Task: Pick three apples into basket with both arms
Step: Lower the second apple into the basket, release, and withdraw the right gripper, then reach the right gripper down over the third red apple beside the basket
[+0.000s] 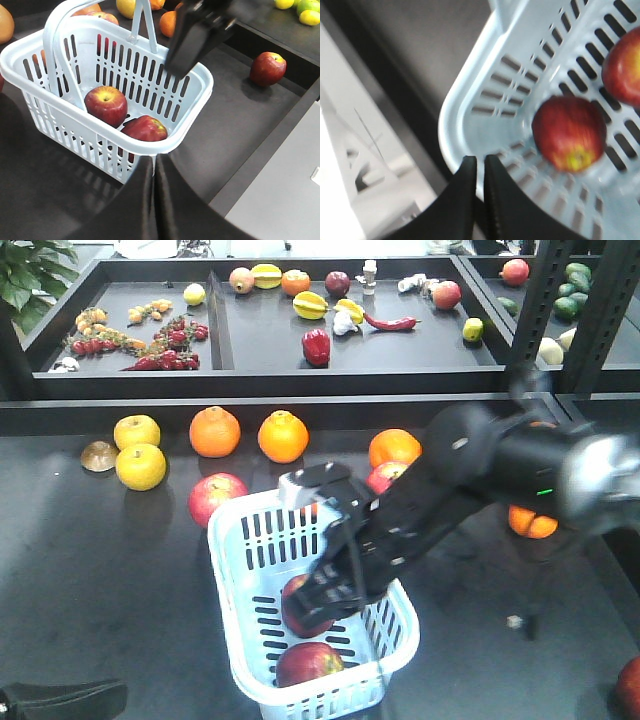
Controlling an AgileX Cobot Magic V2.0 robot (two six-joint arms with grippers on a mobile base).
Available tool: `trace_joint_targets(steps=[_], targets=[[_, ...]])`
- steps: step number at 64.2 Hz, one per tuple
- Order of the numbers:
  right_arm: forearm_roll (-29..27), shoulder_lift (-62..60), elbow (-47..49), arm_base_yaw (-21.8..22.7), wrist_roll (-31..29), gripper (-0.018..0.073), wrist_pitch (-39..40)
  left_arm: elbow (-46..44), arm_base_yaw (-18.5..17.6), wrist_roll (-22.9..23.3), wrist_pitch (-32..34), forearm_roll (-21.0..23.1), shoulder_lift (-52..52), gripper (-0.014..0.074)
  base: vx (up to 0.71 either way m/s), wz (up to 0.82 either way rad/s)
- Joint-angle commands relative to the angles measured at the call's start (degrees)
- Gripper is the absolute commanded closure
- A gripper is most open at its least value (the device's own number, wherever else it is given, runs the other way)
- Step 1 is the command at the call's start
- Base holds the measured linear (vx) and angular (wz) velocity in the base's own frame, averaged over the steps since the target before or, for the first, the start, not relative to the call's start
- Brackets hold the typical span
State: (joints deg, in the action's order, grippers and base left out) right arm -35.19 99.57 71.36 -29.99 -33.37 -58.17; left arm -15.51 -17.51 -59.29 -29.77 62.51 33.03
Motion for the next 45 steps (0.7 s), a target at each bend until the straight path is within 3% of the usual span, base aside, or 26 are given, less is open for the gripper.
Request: trace_joint_targets(steps=[1, 15, 23, 30, 37, 45], targets=[[4.1, -6.6, 1.5, 1.9, 3.6, 0.0567, -3.8, -1.4, -0.2, 0.3, 1.5, 2.7, 0.2, 0.0602, 0.0, 0.0], [23.7, -16.9, 1.5, 10.5, 17.9, 0.0564, -8.4, -1.4, -0.2, 0.3, 1.4, 2.7, 0.2, 0.0602, 0.0, 0.0], [35.2, -22.5, 1.5, 18.3, 25.5, 0.0564, -9.9, -1.4, -0.2, 0.3, 1.4, 2.7, 0.2, 0.0602, 0.0, 0.0], [39.7, -25.3, 1.5, 25.7, 27.4, 0.0564, -12.6, -1.4, -0.2, 0.3, 1.4, 2.7, 0.2, 0.0602, 0.0, 0.0], [40.3, -25.6, 1.2, 33.9, 26.6, 0.0564, -15.4, -1.4, -0.2, 0.3, 1.4, 2.7, 0.2, 0.0602, 0.0, 0.0], [40.3, -25.6, -3.6, 43.4, 23.2, 0.0563, -12.0, -1.4, -0.2, 0.3, 1.2, 2.7, 0.2, 0.0602, 0.0, 0.0]])
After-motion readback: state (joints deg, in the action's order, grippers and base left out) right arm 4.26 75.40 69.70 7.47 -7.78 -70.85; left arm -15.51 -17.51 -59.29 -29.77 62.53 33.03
